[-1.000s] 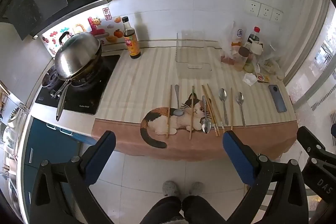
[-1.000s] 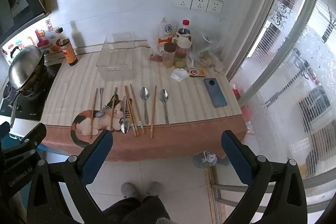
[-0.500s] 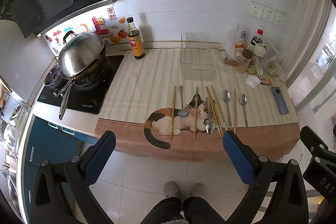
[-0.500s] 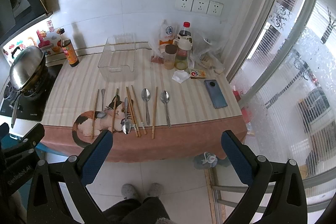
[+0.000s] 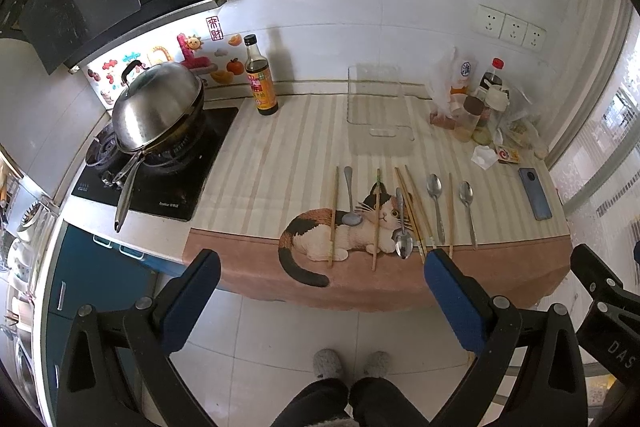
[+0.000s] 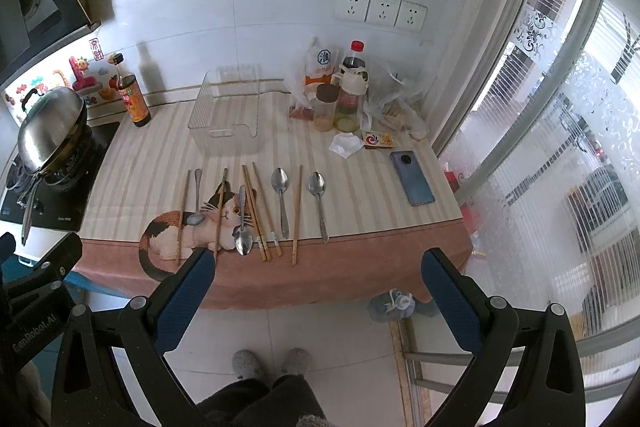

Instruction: Organize utensils

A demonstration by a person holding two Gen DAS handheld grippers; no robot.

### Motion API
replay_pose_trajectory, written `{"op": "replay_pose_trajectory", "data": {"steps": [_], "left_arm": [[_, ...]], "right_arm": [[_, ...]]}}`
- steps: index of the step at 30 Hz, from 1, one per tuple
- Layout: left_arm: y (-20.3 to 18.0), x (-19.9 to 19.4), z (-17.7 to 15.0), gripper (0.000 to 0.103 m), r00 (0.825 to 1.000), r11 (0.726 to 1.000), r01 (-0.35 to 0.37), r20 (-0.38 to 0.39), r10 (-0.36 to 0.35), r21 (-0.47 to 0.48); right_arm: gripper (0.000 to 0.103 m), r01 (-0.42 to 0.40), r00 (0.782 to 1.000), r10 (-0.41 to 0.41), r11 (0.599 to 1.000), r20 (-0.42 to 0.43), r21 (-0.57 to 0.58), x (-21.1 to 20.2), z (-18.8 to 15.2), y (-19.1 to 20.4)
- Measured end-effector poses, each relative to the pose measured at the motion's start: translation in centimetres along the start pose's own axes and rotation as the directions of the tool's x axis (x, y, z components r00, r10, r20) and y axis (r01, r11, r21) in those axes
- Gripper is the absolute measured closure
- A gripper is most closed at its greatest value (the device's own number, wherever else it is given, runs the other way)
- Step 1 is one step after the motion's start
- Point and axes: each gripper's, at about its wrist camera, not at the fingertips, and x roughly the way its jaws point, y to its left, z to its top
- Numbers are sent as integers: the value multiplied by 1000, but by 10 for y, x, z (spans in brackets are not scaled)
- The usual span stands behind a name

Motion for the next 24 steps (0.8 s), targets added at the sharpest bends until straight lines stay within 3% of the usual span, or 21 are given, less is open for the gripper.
{"op": "replay_pose_trajectory", "data": {"steps": [24], "left_arm": [[4,2,1,0,1000,1000,-2,0,2,-2]], "right_arm": [[0,-8,1000,8,1000,-9,-1,1,3,5]]}}
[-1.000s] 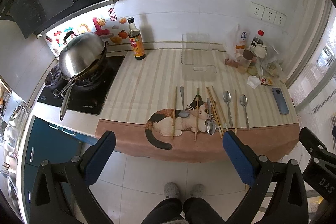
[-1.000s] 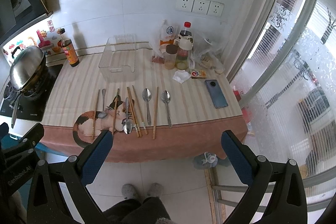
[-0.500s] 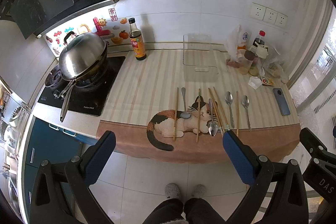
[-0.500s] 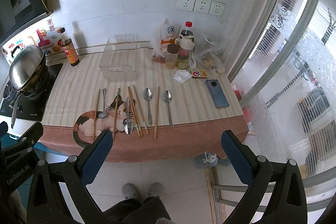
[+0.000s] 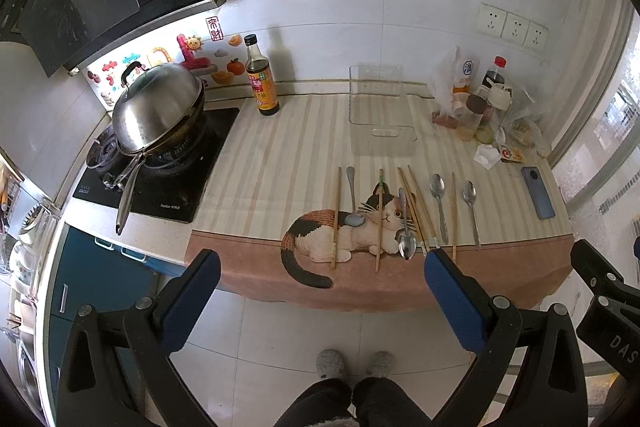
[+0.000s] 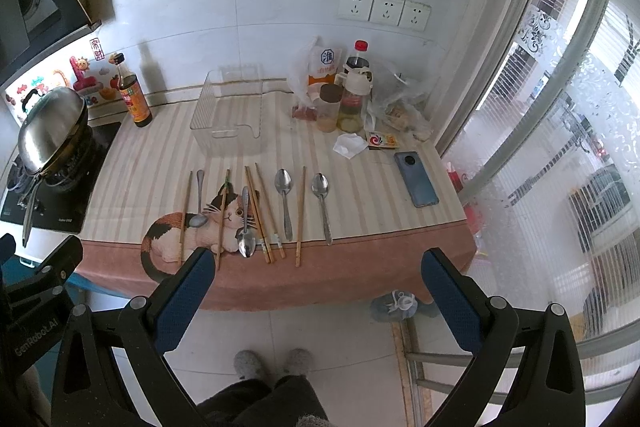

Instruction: Organize utensils

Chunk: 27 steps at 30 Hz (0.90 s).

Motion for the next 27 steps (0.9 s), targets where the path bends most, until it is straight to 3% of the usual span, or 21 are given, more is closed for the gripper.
{"op": "replay_pose_trajectory", "data": {"steps": [27], "left_arm": [[3,14,2,0,1000,1000,-16,-15,16,-15]], "right_arm": [[0,-24,999,23,999,-35,-29,26,14,1]]}}
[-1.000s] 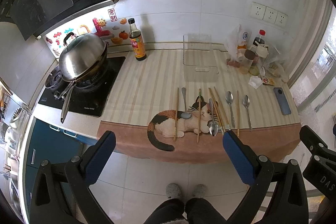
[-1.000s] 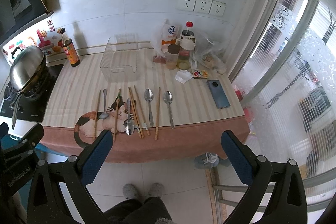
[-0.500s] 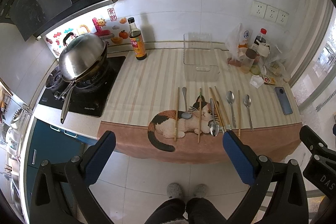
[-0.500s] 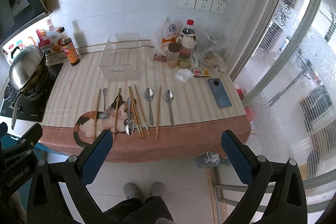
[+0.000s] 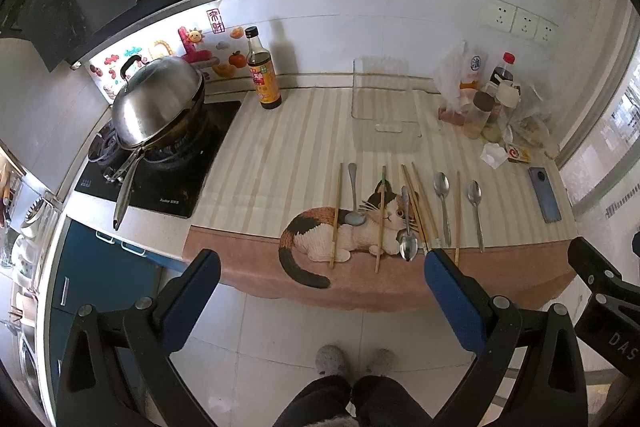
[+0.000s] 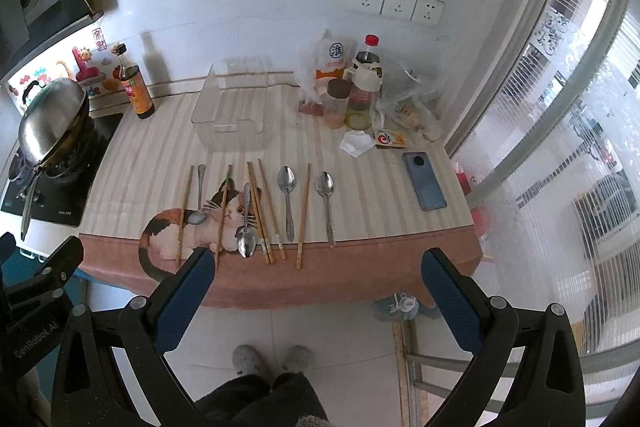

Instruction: Organize utensils

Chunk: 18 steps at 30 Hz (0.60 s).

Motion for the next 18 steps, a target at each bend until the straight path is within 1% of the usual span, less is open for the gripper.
{"op": "replay_pose_trajectory", "data": {"steps": [3,5,7,9,11,13,16,18], "left_arm": [[-8,6,6,0,999,1000,-6,50,6,-10],[-9,15,11,0,996,999,-37,76,38,-19],[-5,26,18,0,994,996,-73,84,77,-45],[2,42,24,0,991,992,-93,90,101,-84],[6,58,29,0,986,985,-131,84,141,-111],[12,78,33,0,984,980,-157,62,166,-126],[20,116,38,0,983,975,-184,-10,184,-128],[24,147,40,0,980,974,-193,-71,186,-116]], "right_arm": [[0,-9,1000,9,1000,3,-1,6,3,-2],[0,-29,999,28,999,26,16,9,5,-5],[0,-39,999,37,999,39,31,20,9,-9],[1,-48,999,48,998,18,35,39,15,-11],[6,-66,998,66,997,2,34,59,22,-13],[16,-67,998,67,998,-18,20,80,25,-10],[26,-79,995,80,997,-64,13,120,30,-4],[32,-97,989,100,995,-112,28,148,32,-1]]}}
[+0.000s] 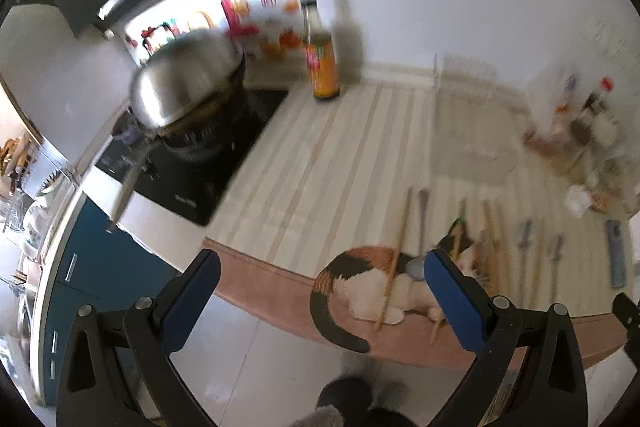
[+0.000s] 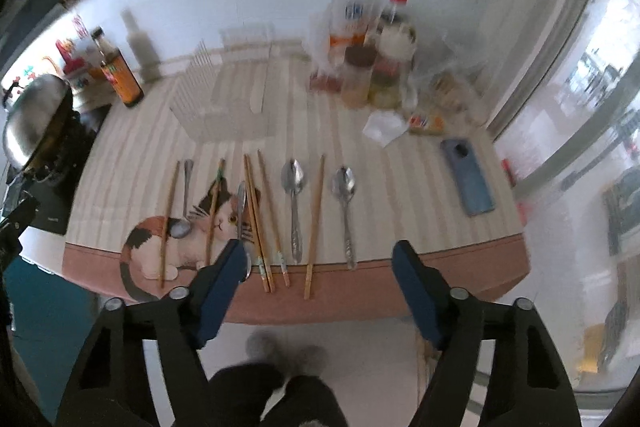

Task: Organize utensils
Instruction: 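Grasp a wooden chopstick with the right tool while the left tool grasps another chopstick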

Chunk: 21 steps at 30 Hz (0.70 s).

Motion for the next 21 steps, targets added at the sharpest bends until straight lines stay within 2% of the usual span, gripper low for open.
{"op": "replay_pose_trajectory", "data": {"steps": [3,5,6,8,9,10,12,15,19,20,21], "left_arm": [[-7,57,3,0,992,999,36,-125,-33,23],[-16,93,1,0,975,995,84,-212,-71,52],[-24,112,-1,4,961,991,114,-260,-91,76],[-37,144,-6,19,934,981,156,-339,-110,112],[-43,160,-8,32,919,976,177,-376,-119,123],[-46,169,-10,43,909,974,187,-399,-123,126],[-52,191,-8,55,886,969,220,-438,-151,110],[-59,211,-2,58,860,958,272,-470,-198,94],[-78,225,6,58,850,942,301,-489,-196,146],[-82,228,7,61,846,939,309,-495,-197,154],[-87,231,8,68,844,936,311,-501,-193,164]], "right_arm": [[35,-36,998,38,999,-53,22,41,5,-2],[39,-35,995,37,999,-88,29,67,7,-2],[41,-25,993,29,999,-115,39,82,9,-4],[44,-20,987,30,998,-157,65,104,9,-7],[47,-17,983,31,997,-183,80,113,10,-9],[51,-15,978,33,996,-204,91,122,10,-10],[59,-1,969,27,994,-247,106,140,12,-11],[69,29,960,7,992,-280,125,158,14,-12],[69,85,949,-23,979,-313,187,182,16,-18],[69,94,948,-26,976,-318,199,188,17,-19],[69,96,945,-22,972,-325,212,196,18,-20]]}}
